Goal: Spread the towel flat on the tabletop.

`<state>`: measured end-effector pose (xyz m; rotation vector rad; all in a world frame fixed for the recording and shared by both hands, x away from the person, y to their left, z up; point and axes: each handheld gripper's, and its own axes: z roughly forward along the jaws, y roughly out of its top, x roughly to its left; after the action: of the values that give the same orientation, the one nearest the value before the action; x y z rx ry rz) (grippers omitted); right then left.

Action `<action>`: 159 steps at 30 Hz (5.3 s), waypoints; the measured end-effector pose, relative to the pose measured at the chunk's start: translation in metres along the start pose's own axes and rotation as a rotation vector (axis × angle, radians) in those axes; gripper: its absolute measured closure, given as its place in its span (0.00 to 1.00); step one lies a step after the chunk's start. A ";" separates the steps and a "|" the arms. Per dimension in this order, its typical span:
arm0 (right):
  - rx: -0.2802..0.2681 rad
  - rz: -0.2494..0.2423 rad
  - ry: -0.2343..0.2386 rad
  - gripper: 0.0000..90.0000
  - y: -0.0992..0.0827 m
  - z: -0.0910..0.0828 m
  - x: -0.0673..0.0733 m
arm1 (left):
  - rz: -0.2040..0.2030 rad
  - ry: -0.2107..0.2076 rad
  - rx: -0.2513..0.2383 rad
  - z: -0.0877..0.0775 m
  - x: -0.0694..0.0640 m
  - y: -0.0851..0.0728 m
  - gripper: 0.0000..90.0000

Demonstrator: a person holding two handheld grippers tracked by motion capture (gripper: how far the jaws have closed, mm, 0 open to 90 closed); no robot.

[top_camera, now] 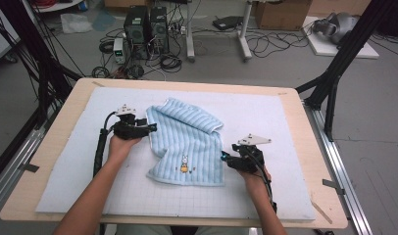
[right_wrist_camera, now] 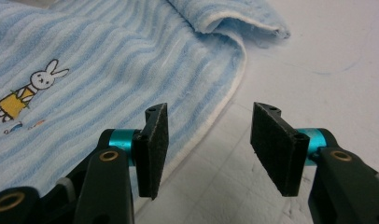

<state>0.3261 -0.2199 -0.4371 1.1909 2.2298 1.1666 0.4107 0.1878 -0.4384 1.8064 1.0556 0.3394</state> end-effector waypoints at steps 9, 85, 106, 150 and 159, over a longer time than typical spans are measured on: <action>0.030 -0.019 0.008 0.57 0.007 0.021 0.008 | 0.103 0.031 0.163 0.008 -0.027 -0.014 0.40; 0.066 0.006 -0.034 0.68 -0.029 -0.014 0.013 | 0.368 -0.049 0.149 -0.028 -0.095 -0.056 0.96; 0.129 -0.071 0.102 0.95 -0.046 -0.054 0.051 | 0.230 -0.166 0.178 -0.086 -0.088 -0.077 0.98; 0.182 -0.042 0.147 0.98 -0.035 -0.038 0.050 | 0.209 -0.166 0.196 -0.101 -0.086 -0.092 0.97; 0.116 -0.011 0.151 0.89 -0.046 -0.062 0.048 | 0.212 -0.189 0.178 -0.112 -0.092 -0.099 0.90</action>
<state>0.2351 -0.2259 -0.4331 1.1672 2.4433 1.1722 0.2356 0.1983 -0.4488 2.0723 0.7853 0.2003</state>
